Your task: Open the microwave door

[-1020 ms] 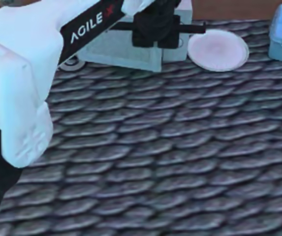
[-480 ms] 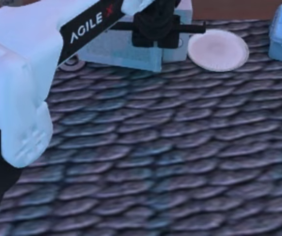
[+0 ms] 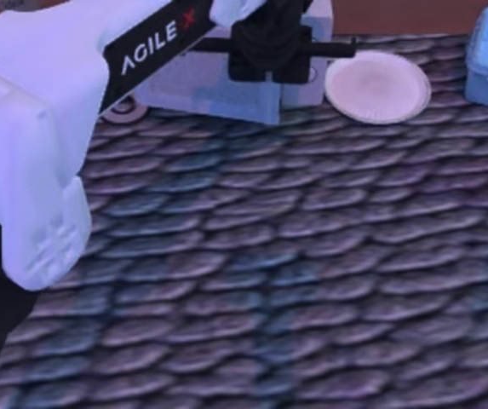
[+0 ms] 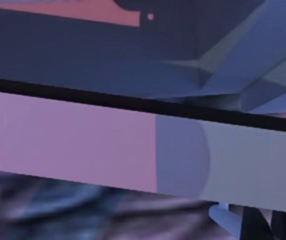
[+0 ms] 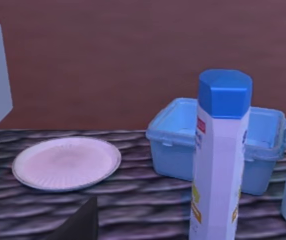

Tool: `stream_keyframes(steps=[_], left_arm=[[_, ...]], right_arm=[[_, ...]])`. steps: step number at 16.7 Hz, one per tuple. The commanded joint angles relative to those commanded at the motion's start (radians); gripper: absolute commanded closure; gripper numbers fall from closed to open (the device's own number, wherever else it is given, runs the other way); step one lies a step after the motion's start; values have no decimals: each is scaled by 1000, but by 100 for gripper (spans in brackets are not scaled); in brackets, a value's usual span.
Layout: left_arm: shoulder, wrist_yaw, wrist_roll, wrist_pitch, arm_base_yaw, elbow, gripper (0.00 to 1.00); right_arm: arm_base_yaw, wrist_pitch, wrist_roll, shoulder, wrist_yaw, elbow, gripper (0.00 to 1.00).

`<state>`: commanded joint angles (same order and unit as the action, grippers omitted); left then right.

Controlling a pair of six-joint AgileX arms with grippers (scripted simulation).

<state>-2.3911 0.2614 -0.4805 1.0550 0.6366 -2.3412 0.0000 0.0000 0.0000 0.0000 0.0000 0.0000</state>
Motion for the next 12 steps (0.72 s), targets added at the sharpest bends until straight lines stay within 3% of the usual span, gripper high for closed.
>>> stream_keyframes(steps=[8, 12], left_arm=[[4, -4, 8, -12, 7, 19, 100], [86, -30, 68, -81, -4, 167, 100]], right_arm=[[0, 0, 0, 0, 0, 0, 0], [0, 0, 0, 0, 0, 0, 0]])
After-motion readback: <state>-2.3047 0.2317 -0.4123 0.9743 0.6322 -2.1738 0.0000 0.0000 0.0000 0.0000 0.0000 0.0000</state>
